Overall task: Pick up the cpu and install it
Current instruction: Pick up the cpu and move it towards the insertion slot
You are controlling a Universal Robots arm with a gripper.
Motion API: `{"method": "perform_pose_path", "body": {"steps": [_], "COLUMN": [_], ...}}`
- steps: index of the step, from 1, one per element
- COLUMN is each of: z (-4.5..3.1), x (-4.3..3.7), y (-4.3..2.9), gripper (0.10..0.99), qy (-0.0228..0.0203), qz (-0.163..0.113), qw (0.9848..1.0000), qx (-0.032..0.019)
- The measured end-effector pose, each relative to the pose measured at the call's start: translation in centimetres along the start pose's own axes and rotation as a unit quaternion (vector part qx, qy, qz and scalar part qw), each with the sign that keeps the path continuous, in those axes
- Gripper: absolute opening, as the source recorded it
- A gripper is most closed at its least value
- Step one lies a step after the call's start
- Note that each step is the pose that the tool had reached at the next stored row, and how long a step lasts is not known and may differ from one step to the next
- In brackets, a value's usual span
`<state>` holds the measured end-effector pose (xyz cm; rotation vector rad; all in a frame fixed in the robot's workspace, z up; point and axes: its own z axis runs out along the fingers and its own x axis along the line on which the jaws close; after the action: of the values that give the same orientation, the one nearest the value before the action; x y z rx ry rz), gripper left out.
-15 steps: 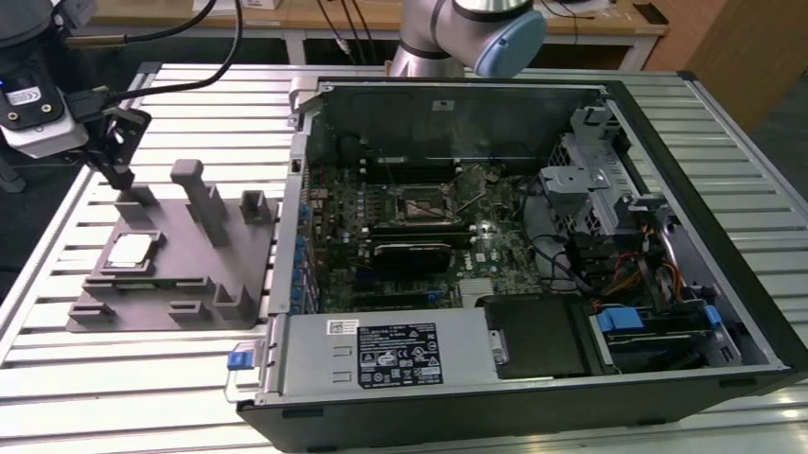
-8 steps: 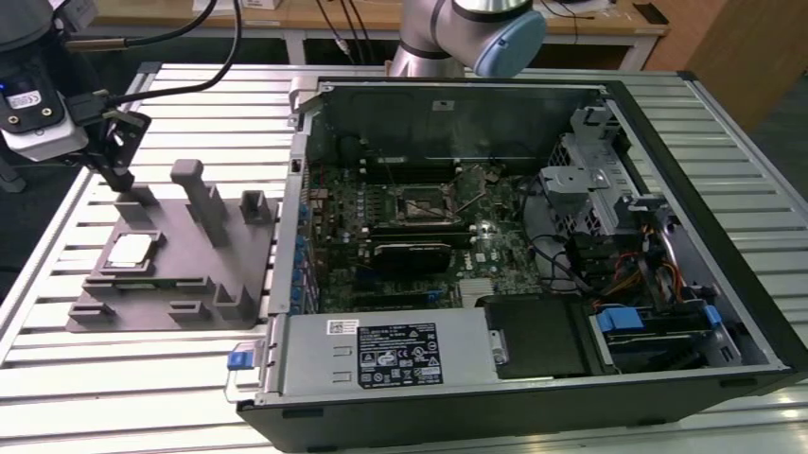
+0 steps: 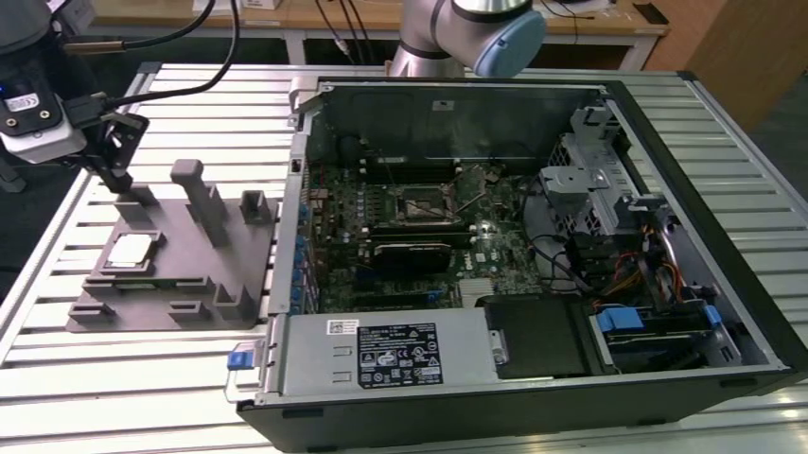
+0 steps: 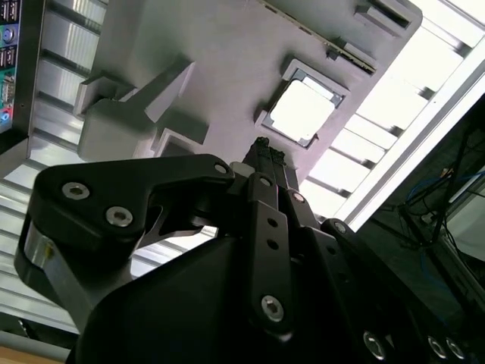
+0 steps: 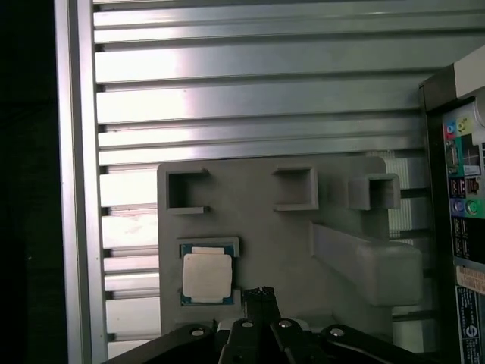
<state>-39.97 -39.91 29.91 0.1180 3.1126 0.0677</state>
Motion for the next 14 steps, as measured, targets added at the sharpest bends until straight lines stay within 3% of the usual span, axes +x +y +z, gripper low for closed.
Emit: {"method": "perform_pose_path", "body": {"steps": [14], "z": [0.93], "x": [0.83], "y": [-0.10], "gripper": [0.106], "qy": [0.0000], "qz": [0.000], "qw": [1.0000], "qx": [0.0000]}}
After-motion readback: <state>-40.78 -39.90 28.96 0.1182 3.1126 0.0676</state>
